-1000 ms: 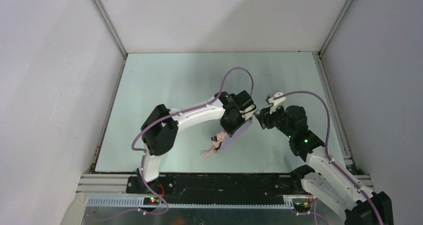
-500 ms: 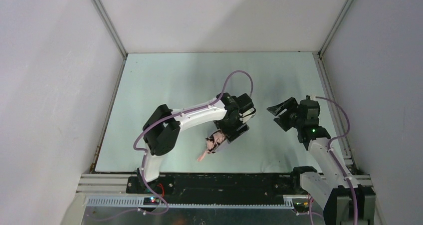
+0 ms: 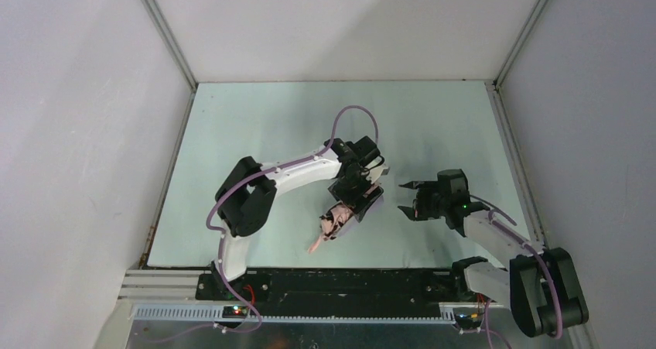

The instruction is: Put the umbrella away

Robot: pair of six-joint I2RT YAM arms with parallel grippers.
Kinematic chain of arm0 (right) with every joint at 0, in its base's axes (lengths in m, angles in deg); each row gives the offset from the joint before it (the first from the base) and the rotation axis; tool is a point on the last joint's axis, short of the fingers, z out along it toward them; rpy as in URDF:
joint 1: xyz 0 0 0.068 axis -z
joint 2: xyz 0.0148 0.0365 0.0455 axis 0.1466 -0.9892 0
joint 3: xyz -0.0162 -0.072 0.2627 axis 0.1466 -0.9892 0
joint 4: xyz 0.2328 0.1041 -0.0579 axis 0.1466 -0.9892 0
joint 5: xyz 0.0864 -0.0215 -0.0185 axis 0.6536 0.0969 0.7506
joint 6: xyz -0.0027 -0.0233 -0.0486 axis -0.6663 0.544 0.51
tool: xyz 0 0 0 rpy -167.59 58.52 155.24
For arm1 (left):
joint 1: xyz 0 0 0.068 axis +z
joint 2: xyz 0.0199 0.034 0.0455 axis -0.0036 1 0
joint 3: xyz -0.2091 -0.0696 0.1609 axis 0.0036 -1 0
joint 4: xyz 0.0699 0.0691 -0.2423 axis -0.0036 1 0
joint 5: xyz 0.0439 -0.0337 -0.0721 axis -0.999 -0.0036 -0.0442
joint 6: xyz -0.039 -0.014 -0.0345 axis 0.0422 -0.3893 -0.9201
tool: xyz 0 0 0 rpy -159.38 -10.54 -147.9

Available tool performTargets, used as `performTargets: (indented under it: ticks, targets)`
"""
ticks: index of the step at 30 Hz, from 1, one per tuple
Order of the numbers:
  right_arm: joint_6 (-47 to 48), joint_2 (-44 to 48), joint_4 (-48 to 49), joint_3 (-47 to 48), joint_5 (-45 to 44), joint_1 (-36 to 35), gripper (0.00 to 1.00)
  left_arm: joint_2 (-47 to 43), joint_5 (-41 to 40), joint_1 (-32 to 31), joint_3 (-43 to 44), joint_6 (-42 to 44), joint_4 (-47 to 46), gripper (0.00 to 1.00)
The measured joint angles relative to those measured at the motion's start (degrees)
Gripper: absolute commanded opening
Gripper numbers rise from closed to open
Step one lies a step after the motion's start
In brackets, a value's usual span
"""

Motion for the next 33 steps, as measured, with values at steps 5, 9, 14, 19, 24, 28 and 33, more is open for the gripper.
performTargets:
  ticks: [5,9,14,19,24,28,33]
  targets:
    - [-7.34,-3.65,-2.93,1.2,-2.51,-3.96,0.64,-0.44,0.68,0.0,-2.32,0.04,-1.75,0.53]
    - [-11.28,-5.64,-3.08,1.33,-4.66,-6.58,0.63,-1.68,0.76,0.0,-4.15,-0.07,-2.95,0.27]
    - [-13.92,-9.64,-1.31,1.4,-5.53,-8.02,0.63,-3.65,0.59,-0.13,-6.38,-1.33,-4.94,0.03]
    - [-15.08,-12.02,2.12,1.75,-5.49,-10.05,0.62,-5.62,-0.72,-0.2,-7.54,-2.08,-5.35,0.0]
    - [-15.5,-15.12,5.29,3.23,-5.53,-11.58,0.61,-7.17,-1.97,-0.24,-7.54,-2.49,-5.53,0.0]
    - [-15.58,-16.48,7.32,4.59,-5.53,-12.5,0.61,-8.26,-2.1,-0.24,-7.56,-2.49,-5.57,0.0]
    - [-15.69,-18.14,11.02,5.2,-5.51,-13.2,0.55,-9.11,-2.56,-0.35,-8.7,-2.45,-6.43,0.0]
